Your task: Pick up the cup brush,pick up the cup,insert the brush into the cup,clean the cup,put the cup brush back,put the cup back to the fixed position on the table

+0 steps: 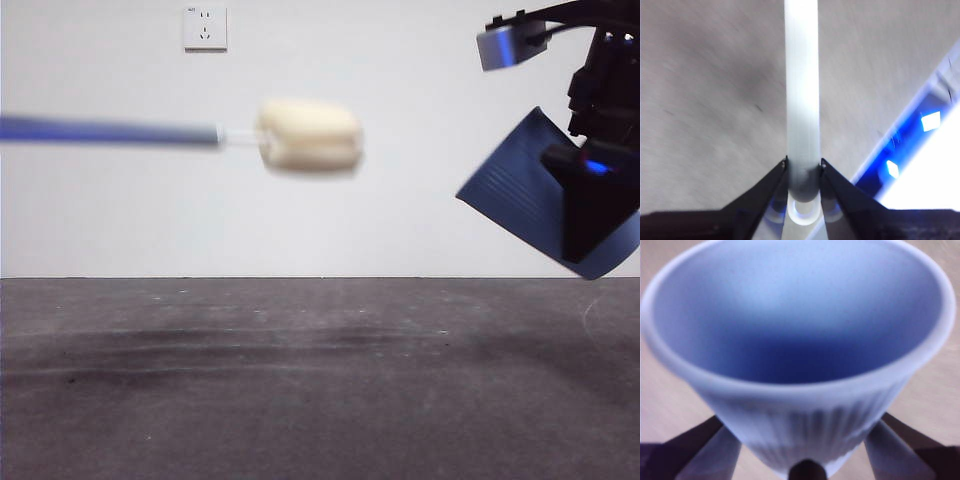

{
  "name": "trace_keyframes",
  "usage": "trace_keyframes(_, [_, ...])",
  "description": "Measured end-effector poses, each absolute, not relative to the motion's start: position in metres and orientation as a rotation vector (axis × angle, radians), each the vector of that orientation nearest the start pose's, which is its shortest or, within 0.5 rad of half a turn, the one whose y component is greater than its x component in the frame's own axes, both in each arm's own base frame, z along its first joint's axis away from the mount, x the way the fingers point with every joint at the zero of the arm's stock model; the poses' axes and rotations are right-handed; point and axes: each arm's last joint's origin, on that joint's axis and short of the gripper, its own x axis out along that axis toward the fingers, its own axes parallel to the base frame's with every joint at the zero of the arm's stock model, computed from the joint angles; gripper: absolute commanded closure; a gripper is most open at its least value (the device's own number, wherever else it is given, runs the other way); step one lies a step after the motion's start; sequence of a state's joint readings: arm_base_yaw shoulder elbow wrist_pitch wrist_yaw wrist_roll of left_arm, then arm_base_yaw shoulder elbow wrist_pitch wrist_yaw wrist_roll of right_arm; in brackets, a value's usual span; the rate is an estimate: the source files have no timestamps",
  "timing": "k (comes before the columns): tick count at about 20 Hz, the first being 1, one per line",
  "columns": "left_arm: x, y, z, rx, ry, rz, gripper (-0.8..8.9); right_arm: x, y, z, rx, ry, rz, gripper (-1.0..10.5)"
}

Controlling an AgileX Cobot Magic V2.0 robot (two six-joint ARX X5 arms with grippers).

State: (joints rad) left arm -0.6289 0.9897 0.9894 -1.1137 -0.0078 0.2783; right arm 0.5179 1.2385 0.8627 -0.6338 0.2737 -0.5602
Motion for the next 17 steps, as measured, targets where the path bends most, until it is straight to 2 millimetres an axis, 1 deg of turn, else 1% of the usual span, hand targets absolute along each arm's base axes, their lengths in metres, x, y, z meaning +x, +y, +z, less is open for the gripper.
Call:
trace_keyframes(3, [0.143,-0.110,0.287,0.641,1.029,-0.752,8.22,0.205,0.113,0.239,-1.093,0.843,0.453,9.6])
trace_keyframes(7, [0.143,-0.128,0.278,0.704,1.050,-0.822,8.22,0.200,0.118,0.240,-1.332,0.821,0.446,9.6])
trace_keyframes(11, [0.142,-0.139,0.276,0.723,1.015,-0.863,8.22,0.197,0.127,0.238,-1.443,0.787,0.495,9.6])
trace_keyframes(14, [0.141,-0.142,0.275,0.729,1.016,-0.874,8.22,0.198,0.134,0.231,-1.557,0.801,0.495,9.6])
trace_keyframes(17, [0.143,-0.143,0.272,0.735,1.033,-0.874,8.22,0.198,0.145,0.228,-1.599,0.755,0.510,9.6])
